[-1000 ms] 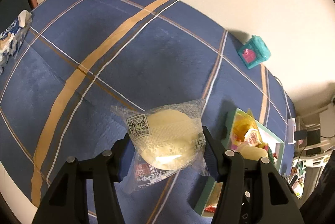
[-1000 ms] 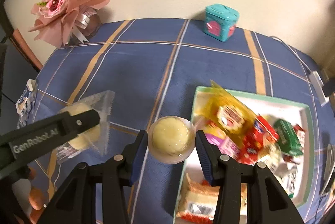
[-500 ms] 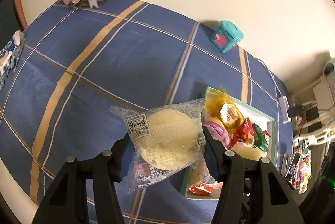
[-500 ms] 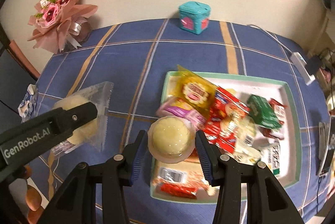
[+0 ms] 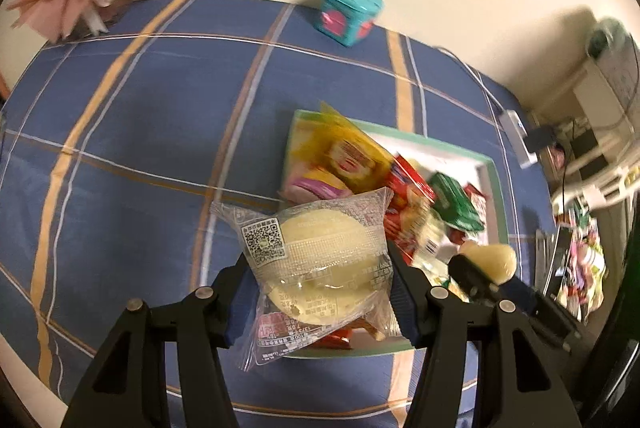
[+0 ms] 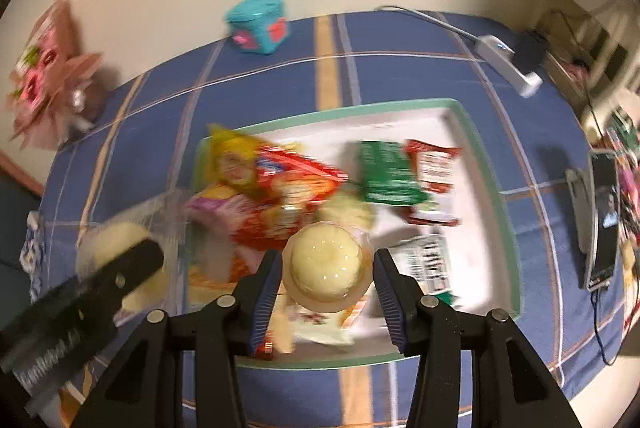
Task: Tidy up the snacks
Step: 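Lift both held items and carry them over the white tray, then open left gripper releasing bun while right gripper releases jelly cup in tray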
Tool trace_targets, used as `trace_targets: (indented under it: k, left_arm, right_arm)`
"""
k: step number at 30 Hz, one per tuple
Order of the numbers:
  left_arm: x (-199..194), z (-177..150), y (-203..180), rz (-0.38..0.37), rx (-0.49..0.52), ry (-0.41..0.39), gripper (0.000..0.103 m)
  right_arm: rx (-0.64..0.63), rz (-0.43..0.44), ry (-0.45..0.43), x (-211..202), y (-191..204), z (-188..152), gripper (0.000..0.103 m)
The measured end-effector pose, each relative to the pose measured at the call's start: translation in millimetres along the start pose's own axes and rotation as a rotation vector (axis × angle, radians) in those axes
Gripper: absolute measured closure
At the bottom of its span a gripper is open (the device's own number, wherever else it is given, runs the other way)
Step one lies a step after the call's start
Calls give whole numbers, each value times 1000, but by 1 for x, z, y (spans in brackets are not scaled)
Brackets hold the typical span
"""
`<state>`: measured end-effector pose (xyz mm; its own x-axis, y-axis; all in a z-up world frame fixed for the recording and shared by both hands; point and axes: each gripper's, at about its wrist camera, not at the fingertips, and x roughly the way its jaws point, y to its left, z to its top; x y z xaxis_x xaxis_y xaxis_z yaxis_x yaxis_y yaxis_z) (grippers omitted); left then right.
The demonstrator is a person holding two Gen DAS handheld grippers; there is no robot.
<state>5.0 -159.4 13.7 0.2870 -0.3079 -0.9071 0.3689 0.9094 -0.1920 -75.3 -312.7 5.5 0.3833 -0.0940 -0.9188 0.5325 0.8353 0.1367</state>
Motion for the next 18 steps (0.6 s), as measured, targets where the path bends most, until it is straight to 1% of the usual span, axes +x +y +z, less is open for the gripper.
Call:
trace_targets:
  k: [6,9,13,14,18]
  left_arm:
    - [18,-6,-26,-29,61,41,42]
    - [29,-10,-38,-26,100,62,42]
    - [41,-13,-49,-28,127,95,42]
    - [44,-14,-49,-21,130,100,41]
    - [46,-14,-48,-19,130,103,41]
  right_arm:
    - [105,-19,40,11,-44,3,53]
    - [132,-13,54,16,-56,3,53]
    - [138,-6,72,22,-58,3,53]
    - [136,-16,75,23,-58,3,53]
    - [136,-10,81,25,-58,2,53]
